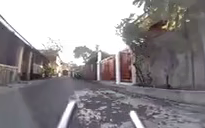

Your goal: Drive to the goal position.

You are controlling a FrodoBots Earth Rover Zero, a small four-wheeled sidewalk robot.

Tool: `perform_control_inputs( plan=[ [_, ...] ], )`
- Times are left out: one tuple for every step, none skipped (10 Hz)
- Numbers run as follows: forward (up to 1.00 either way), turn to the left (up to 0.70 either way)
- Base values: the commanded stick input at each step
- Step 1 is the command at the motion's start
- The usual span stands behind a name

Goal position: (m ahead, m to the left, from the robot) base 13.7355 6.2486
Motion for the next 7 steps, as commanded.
perform_control_inputs(
  plan=[
    [0.85,0.34],
    [0.85,0.34],
    [0.85,0.34],
    [0.85,0.34],
    [0.85,0.27],
    [0.85,0.0],
    [0.85,0.0]
  ],
)
